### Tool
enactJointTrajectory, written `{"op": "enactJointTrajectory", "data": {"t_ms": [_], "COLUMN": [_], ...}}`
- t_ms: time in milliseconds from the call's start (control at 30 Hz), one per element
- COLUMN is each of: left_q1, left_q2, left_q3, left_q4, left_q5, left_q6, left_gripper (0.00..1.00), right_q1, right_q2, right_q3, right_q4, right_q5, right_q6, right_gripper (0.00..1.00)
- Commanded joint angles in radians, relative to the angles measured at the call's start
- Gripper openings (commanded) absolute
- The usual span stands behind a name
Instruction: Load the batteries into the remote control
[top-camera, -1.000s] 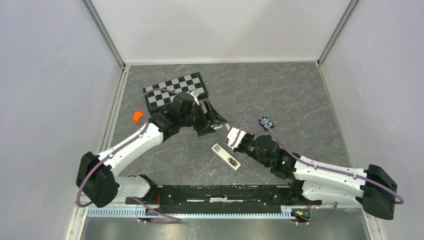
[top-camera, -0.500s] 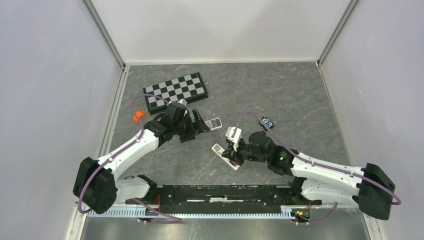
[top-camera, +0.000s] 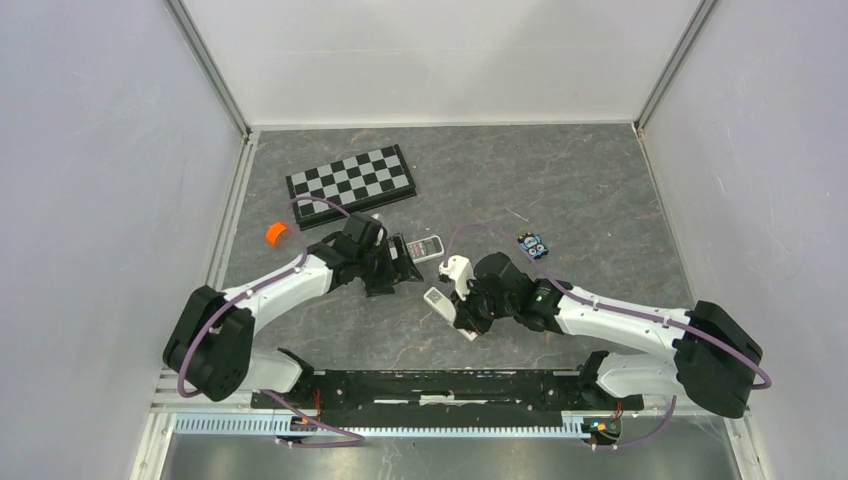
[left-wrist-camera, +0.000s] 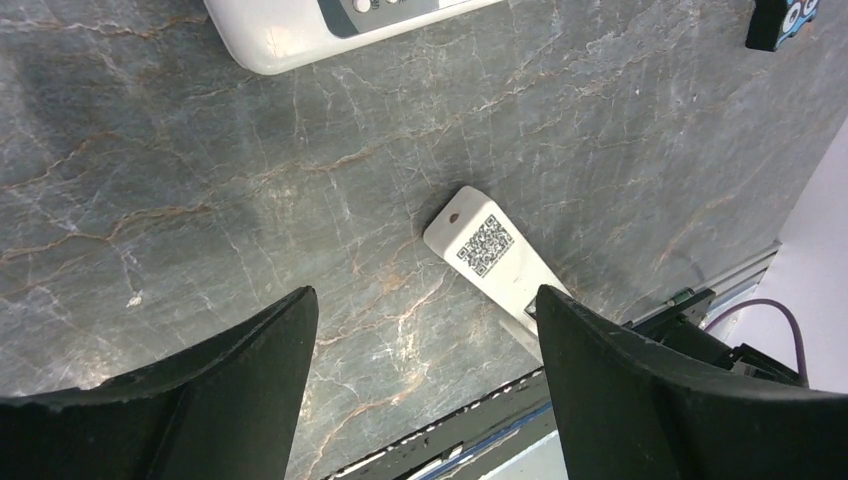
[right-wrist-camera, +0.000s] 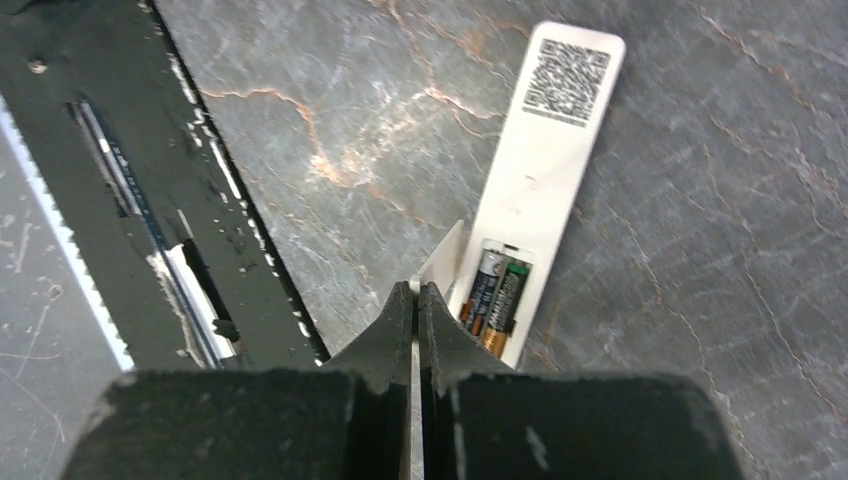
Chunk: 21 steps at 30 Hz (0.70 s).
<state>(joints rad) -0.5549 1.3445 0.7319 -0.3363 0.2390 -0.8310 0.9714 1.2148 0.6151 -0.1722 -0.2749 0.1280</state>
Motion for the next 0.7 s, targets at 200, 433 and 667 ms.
{"op": "enactJointTrajectory", "data": {"t_ms": [200, 433, 667], "left_q1": [-0.005, -0.022, -0.026], "left_q2": [0.047, 0.035, 0.001], "left_q3": [-0.087, -0.162, -0.214], "left_q4": [0.21, 0.282, 0.312], "left_q5": [0.089, 0.105, 0.083], "left_q6": [0.011, -0.016, -0.036], "left_gripper": [0.86, 0.86, 0.85], "right_q1": [-0.082, -0.183, -0.407], "right_q2": [0.015, -0.026, -0.052], "right_q3": [0.078, 0.053, -0.045], "right_q4": [-0.095, -0.043, 0.12], "right_q5": [0.106, -0.069, -0.404], "right_q6": [-0.113, -0.079, 0.08], "right_gripper": [0.0, 0.0, 0.0]}}
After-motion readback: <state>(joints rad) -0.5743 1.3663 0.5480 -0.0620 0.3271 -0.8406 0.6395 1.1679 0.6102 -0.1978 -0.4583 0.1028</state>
